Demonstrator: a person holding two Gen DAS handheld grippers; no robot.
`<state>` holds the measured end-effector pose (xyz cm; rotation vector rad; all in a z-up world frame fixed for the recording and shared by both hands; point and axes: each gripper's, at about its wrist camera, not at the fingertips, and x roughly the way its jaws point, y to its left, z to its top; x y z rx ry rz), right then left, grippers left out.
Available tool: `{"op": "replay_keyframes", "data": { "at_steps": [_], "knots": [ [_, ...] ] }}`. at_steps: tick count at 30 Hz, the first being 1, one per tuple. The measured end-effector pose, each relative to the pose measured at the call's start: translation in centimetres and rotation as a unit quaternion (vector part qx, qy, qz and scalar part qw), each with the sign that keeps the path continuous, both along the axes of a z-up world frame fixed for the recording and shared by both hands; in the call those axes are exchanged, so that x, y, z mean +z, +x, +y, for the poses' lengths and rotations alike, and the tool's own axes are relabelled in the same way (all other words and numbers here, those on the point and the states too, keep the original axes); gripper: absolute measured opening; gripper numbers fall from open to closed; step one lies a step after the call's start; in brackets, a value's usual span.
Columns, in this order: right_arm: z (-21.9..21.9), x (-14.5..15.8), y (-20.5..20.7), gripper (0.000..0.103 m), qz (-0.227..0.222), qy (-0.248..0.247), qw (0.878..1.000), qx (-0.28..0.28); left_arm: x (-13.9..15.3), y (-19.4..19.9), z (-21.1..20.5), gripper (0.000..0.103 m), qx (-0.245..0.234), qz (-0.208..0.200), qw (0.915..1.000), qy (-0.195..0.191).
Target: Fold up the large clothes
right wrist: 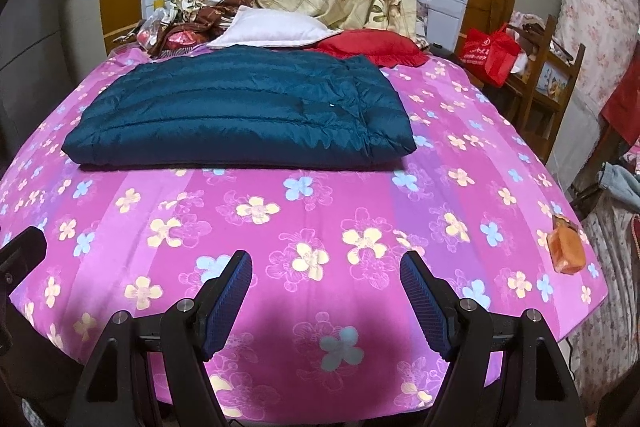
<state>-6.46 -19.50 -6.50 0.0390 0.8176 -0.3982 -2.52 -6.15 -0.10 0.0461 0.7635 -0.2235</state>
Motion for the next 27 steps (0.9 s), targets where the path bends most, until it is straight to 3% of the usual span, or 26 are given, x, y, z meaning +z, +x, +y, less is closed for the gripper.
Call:
{"op": "replay_keyframes", "data": {
  "at_steps": [27],
  "knots": [
    [0.9, -1.0, 0.3, 0.074, 0.015, -0.011, 1.0, 0.008, -1.3, 0.4, 0.2, 0.102, 0.004, 0.016, 0.9998, 0.009]
  ]
}}
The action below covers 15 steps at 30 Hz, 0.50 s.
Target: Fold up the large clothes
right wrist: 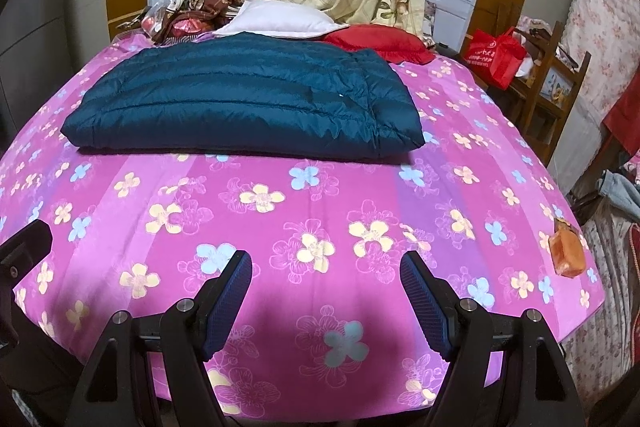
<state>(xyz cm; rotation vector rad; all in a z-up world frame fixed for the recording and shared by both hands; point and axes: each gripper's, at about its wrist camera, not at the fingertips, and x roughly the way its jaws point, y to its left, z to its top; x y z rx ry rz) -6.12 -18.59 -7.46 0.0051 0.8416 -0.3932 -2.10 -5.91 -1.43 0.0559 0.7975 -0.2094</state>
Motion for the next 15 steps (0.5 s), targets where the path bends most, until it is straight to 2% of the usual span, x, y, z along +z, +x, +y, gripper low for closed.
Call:
{"op": "replay_keyframes", "data": {
  "at_steps": [15],
  "knots": [
    [0.16, -0.15, 0.19, 0.074, 0.0, -0.003, 1.0, 0.004, -0.47, 0.25, -0.21, 0.102, 0.0, 0.01, 0.9999, 0.004]
  ]
}}
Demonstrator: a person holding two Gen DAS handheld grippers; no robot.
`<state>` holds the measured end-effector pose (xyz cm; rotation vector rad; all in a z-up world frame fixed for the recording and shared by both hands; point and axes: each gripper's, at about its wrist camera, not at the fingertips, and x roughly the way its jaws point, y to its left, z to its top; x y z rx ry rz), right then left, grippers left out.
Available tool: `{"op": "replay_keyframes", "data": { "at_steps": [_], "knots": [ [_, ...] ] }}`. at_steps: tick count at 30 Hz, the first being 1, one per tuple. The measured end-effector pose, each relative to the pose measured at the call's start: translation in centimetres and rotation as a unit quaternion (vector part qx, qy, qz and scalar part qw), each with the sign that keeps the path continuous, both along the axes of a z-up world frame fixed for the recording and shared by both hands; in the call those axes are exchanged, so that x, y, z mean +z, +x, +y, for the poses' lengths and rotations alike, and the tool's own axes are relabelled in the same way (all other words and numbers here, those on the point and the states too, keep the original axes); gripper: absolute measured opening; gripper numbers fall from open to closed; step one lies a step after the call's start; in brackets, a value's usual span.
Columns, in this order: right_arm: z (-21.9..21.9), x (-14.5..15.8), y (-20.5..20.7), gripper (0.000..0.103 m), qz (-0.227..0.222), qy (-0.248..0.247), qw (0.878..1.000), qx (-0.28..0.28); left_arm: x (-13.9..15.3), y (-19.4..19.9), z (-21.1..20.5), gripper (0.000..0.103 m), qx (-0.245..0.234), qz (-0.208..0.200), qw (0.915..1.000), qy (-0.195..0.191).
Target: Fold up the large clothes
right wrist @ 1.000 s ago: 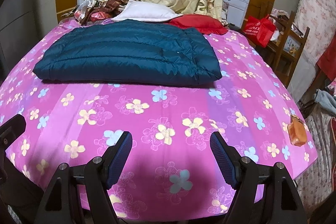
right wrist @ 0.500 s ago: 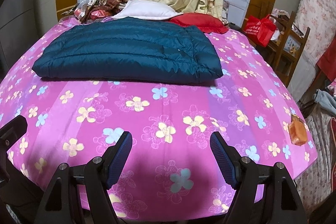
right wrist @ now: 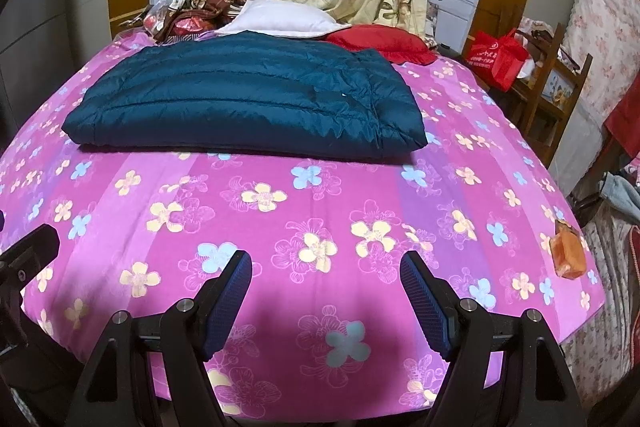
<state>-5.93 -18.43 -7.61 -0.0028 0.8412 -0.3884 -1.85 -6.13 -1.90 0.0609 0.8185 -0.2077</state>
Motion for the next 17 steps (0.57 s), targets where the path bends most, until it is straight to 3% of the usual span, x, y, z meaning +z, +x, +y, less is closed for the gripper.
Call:
{"op": "replay_keyframes", "data": {
  "at_steps": [17],
  "knots": [
    [0.09, -0.52, 0.6, 0.074, 0.009, 0.002, 1.0, 0.003, -0.65, 0.47, -0.22, 0.102, -0.007, 0.005, 1.0, 0.004]
  ]
}}
